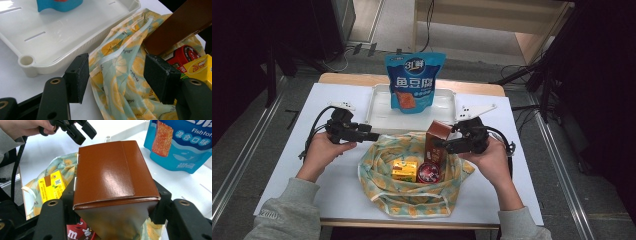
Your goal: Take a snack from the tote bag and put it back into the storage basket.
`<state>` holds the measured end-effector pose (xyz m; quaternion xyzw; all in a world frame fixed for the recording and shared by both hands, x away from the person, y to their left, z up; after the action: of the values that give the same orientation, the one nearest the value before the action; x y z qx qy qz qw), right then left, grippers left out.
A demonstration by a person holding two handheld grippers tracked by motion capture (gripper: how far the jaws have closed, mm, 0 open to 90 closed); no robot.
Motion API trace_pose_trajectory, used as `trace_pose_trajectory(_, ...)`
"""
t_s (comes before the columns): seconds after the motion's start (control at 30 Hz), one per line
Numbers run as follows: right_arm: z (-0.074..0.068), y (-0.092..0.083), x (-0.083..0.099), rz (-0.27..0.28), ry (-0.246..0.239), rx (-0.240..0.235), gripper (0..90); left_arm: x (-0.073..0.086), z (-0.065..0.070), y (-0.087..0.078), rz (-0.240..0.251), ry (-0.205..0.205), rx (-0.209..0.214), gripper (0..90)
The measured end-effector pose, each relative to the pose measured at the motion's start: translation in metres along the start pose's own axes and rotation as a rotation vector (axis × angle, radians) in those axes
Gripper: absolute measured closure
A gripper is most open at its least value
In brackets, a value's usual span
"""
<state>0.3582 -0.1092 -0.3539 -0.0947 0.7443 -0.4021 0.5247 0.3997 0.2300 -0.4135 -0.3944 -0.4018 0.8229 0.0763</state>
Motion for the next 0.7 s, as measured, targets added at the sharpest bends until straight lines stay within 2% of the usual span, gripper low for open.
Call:
trace_pose_trajectory(0.5, -0.001, -0.016, -0.018, 0.023, 0.001, 0.002, 42.0, 0.004, 0.000, -0.005, 0.006, -0.008, -0.008, 37.9)
trace_pose_trajectory(0.7, 0.001, -0.022, -0.025, 0.030, 0.018, -0.002, 42.1, 0.005, 0.000, -0.006, 0.007, -0.004, -0.005, 37.6)
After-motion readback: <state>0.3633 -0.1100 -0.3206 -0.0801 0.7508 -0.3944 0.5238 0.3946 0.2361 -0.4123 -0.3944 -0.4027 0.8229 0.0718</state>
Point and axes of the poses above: each handheld gripper's, and its own axes: y roughly forward along the jaws, x roughly out of its underside, z roughly to its right, the point moved 3 cm from there along y, roughly forward along the jaws, and after that the axes turned 8 degrees about -z, right-handed, at the moved point
